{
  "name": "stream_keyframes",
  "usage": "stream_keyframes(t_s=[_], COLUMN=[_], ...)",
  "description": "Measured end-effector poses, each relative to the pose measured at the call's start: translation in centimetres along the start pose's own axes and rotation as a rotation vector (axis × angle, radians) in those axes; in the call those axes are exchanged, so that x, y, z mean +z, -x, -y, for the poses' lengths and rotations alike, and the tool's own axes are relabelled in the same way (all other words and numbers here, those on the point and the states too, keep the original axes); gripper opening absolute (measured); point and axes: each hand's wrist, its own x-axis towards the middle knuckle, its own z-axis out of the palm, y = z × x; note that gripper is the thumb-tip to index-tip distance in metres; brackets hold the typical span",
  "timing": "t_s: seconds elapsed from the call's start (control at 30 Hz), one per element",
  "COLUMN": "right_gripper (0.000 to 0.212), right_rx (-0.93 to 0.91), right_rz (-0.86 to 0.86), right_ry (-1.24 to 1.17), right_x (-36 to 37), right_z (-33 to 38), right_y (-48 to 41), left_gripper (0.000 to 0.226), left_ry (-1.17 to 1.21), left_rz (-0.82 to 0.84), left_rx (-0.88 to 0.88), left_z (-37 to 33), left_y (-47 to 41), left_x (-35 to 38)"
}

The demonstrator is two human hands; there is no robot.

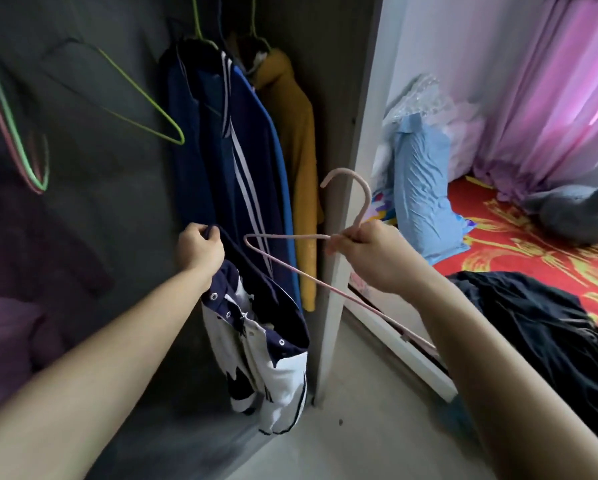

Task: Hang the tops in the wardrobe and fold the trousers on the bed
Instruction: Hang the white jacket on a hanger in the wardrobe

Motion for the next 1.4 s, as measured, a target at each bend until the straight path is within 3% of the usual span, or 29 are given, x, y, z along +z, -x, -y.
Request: stream_keyframes(t_s=[0.17,0.4,0.47,0.57,0.67,0.87,0.93,1.03,1.13,1.23,1.4], right_gripper=[0.029,0.034,0.031,0.030,0.029,0.032,0.036,0.037,0.036,0.036,0.038], right_rx=[0.021,0.146,0.180,0.202,0.027,0.014,0.012,-0.029,-0.154,-0.186,-0.184], right_rz=[0.160,0.186,0.118,-0.142,-0.281,-0.111,-0.078,-0.128,-0.160,-0.133,-0.149], right_ry=[0.038,0.141,0.023,-0.435,-0.488,-0.413,-0.463,-0.675,-0.668,-0.713,-0.738], right_x=[-0.1,9.9,10.6,8.3,6.2,9.8,10.5,9.2,7.1,6.3,6.8], right_z=[-0.2,-3.7,-4.6,-4.0,-2.2,-1.7,-1.3,-0.1,0.4,0.5,0.2], right_y=[0.9,-2.1,-2.4,-3.0,-3.1,-2.6,-2.9,-3.1,-2.8,-2.6,-2.7], left_gripper=[0.016,0.009,0.009,0.011,0.030,0.017,0.017,0.026,0.031,0.038,0.037], left_ry=[0.025,0.149,0.161,0.037,-0.025,0.129,0.038,-0.350,-0.582,-0.526,-0.491], left_rz=[0.060,0.286,0.298,0.276,0.307,0.436,0.459,0.274,0.252,0.400,0.270], left_rx=[0.024,0.232,0.305,0.384,0.382,0.557,0.686,0.913,0.920,0.852,0.903], left_z=[-1.7,-7.1,-8.4,-8.7,-8.3,-9.9,-9.9,-8.8,-7.5,-6.9,-6.8], left_y=[2.1,6.2,6.0,4.5,3.6,5.8,5.9,4.6,2.4,1.6,2.3], left_x=[0.8,1.9,1.0,-1.0,-2.5,-3.8,-4.3,-5.1,-5.7,-5.6,-5.0])
